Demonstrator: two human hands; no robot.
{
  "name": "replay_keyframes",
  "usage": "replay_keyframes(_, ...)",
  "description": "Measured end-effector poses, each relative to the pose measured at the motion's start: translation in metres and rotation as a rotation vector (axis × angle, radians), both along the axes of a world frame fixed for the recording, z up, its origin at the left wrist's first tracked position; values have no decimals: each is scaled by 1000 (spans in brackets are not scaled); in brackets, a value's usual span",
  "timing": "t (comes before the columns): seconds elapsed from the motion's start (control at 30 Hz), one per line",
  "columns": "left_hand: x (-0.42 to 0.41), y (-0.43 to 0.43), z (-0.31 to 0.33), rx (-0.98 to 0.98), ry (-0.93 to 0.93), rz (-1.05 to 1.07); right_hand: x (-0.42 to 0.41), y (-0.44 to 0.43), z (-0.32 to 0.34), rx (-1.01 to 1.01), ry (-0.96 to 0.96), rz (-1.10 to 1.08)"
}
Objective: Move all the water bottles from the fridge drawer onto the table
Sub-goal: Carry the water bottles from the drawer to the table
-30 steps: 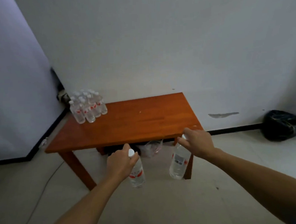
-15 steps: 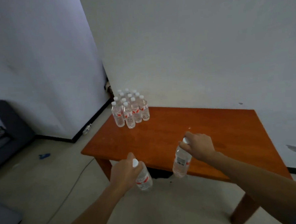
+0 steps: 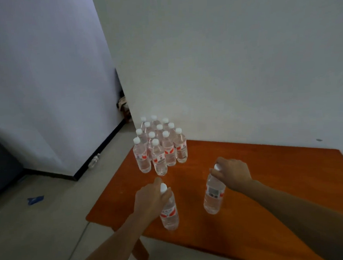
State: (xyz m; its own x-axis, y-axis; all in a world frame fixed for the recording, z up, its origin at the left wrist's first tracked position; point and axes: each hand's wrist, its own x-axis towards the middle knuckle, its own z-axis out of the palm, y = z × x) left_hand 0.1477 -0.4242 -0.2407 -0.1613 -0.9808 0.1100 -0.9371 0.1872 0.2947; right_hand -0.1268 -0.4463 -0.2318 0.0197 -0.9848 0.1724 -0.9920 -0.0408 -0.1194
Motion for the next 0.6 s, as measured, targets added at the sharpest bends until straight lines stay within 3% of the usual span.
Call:
replay_keyframes(0.27,-3,-137,8,-23,67,-241,7,-91,0,-24,-98,-162)
replay_keyframes(0.6,-38,-246,-22,35,9,-305,-11,-210,-32,45,-149,-105)
